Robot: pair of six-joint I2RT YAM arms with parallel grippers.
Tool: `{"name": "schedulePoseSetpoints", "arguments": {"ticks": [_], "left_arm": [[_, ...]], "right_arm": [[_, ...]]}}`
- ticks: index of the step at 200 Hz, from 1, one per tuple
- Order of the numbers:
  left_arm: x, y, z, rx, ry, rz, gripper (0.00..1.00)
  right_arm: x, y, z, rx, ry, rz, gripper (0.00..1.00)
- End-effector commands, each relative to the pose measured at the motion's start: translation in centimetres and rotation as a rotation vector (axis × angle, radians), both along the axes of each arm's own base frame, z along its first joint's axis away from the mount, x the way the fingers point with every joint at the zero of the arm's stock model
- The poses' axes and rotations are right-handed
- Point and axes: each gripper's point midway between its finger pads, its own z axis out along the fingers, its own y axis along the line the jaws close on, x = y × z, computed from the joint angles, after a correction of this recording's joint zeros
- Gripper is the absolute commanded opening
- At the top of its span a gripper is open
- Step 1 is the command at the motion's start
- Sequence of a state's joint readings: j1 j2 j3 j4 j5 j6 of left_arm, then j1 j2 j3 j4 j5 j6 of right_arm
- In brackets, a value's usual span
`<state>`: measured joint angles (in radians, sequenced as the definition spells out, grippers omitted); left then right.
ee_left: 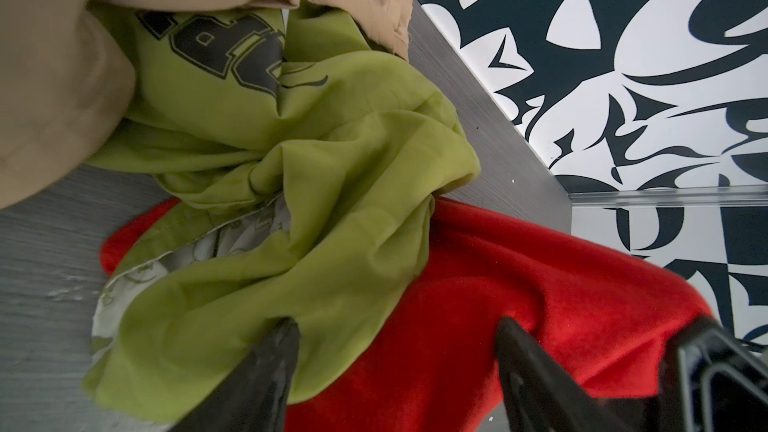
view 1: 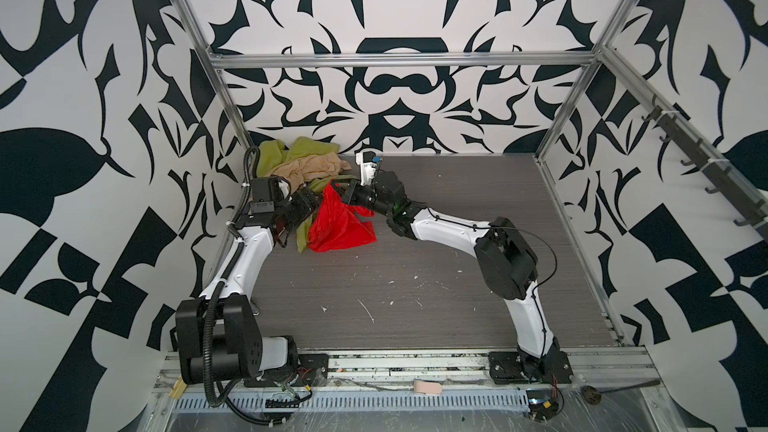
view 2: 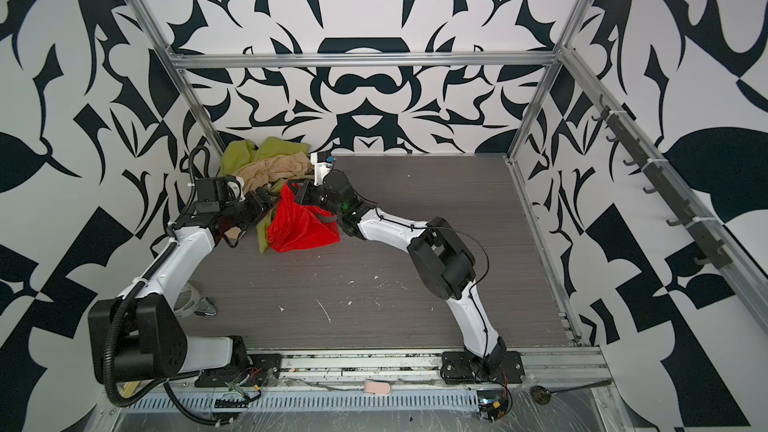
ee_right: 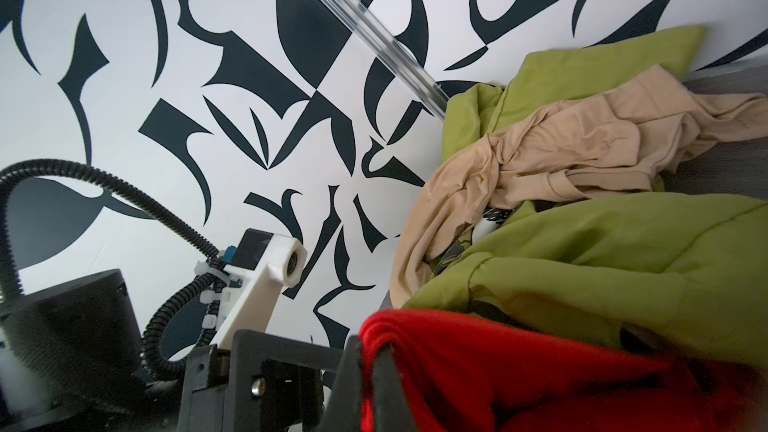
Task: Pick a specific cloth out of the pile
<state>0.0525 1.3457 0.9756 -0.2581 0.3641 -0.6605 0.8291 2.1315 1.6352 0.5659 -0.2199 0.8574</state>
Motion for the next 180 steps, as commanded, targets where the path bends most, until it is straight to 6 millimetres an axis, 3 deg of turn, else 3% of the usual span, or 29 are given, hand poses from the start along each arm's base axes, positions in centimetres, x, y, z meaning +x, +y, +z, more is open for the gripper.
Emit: {"name": "schedulePoseSetpoints", "arguments": {"ticks": [1,25,33,73,129,180], "left_arm": [[-0.2,-0.2,1.5,0.003,-0.059,-0.03,0.77],[-1.1,-0.7,1.5,0.019,-0.074,-0.07,0.75],[-1.9,-0.7,2.4,0.026,-0.107,-0.073,0.75],[-4.0,-0.8,1.4,0.076,-0.119,-0.073,0.73],[-3.8,-2.2,0.5,0.116,-0.104,-0.123,0.69],[-3.2,-2.5,-0.2,0.098,-0.071,-0.138,0.45]], "right_arm": [[-1.2,-1.6,10.2,0.166,-0.183,-0.016,0.0],[-0.8,-1.8,9.9,0.166,-0.174,-0.022,0.0],[-0.8,-1.9,9.8,0.166,-0.17,-0.022,0.0],[-0.5,-1.6,9.0,0.169,-0.148,-0.018,0.0],[-0.3,-1.4,8.5,0.177,-0.128,-0.011,0.0],[-0.3,-1.6,8.4,0.179,-0.124,-0.013,0.0]]}}
